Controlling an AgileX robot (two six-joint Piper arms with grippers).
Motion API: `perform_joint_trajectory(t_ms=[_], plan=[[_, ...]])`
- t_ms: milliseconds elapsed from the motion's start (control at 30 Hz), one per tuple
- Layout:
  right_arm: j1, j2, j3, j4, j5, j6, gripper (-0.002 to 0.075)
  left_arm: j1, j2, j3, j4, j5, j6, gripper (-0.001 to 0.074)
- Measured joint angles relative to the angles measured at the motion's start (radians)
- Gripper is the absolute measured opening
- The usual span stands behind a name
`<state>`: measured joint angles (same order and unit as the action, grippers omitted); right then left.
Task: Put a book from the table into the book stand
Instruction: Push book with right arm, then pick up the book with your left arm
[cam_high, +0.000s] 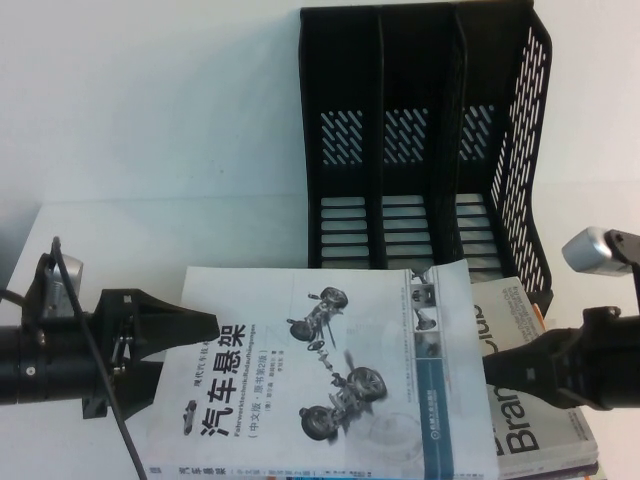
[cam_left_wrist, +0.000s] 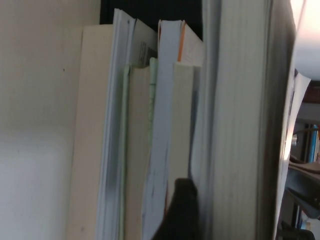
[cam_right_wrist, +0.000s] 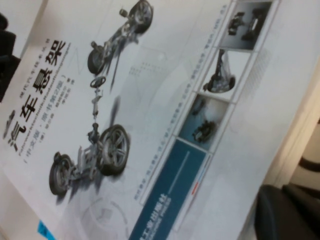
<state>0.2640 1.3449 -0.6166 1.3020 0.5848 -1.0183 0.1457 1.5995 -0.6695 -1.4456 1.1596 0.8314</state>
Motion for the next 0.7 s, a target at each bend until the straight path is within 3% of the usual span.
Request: perform_joint_trajectory(t_ms=[167, 333, 533, 700], plan=[[0.012, 0.052, -0.041, 0.000, -0.006, -0.002, -0.0002, -0.001, 0.002, -0.001, 0.002, -0.002, 0.002, 0.0574], [0.012, 0.099, -0.073, 0.002, -0.008, -0.002, -0.0003, -0.011, 0.004, -0.001, 0.014, -0.008, 0.002, 0.0494], [0.012, 0.127, -0.093, 0.011, -0.011, -0.002, -0.0003, -0.061, 0.025, -0.004, 0.024, -0.032, 0.012, 0.0340], [0.012, 0.127, -0.095, 0.011, -0.022, -0.002, -0.0002, -0.070, 0.030, -0.007, -0.001, -0.003, 0.029, 0.0130]])
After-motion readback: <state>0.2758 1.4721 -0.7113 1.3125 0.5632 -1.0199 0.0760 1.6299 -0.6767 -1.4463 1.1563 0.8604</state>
